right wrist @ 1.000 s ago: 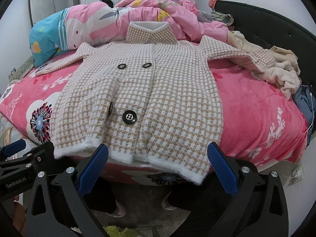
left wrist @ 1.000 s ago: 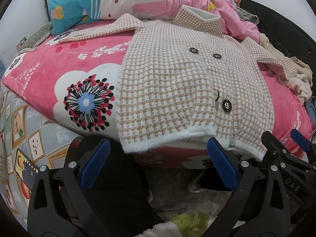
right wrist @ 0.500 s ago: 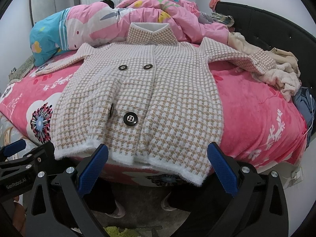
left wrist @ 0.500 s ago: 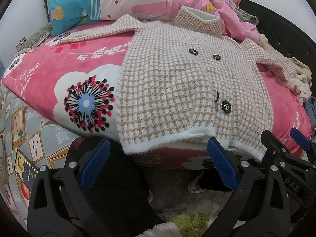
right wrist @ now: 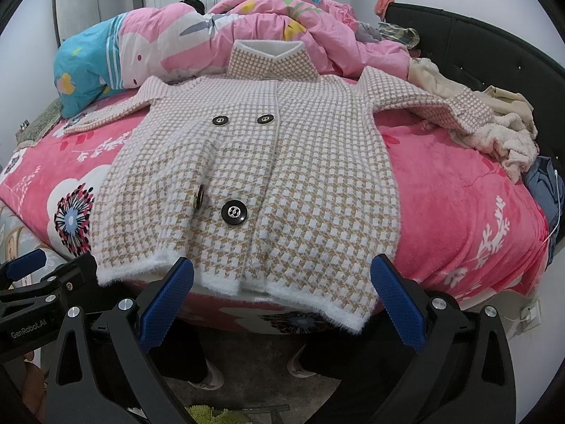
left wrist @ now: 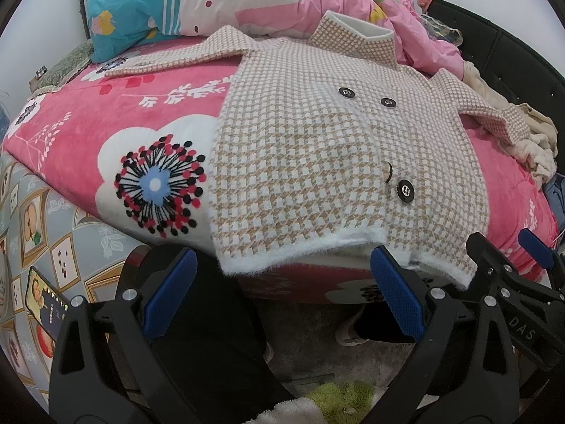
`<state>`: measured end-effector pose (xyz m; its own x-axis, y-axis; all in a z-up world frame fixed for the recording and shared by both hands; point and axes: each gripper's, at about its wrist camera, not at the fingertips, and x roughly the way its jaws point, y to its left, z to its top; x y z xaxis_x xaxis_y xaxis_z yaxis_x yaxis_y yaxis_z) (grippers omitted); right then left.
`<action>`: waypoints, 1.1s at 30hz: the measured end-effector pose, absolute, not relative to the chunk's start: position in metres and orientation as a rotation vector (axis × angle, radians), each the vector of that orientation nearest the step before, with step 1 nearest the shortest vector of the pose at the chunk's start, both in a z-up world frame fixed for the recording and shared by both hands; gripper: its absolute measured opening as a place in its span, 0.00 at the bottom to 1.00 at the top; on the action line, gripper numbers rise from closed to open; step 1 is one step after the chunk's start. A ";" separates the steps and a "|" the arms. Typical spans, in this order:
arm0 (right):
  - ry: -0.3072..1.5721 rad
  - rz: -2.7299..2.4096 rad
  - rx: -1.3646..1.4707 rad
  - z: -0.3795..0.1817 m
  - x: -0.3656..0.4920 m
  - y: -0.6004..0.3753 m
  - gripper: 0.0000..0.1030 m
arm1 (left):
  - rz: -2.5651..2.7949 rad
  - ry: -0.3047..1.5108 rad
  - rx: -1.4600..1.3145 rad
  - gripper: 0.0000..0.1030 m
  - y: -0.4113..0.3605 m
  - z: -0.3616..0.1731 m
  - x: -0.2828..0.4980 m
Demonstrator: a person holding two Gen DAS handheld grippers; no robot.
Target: Fold large clothes
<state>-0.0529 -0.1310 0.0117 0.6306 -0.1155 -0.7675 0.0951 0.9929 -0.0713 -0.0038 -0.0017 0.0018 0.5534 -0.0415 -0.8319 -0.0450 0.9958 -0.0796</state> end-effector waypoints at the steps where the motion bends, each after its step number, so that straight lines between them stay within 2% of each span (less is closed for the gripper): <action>1: 0.880 -0.121 -0.025 0.012 -0.052 -0.131 0.95 | 0.003 0.985 -0.095 0.92 -0.002 0.002 -0.004; 33: 0.876 -0.119 -0.029 0.013 -0.054 -0.129 0.95 | 0.000 0.975 -0.102 0.92 0.003 0.007 -0.003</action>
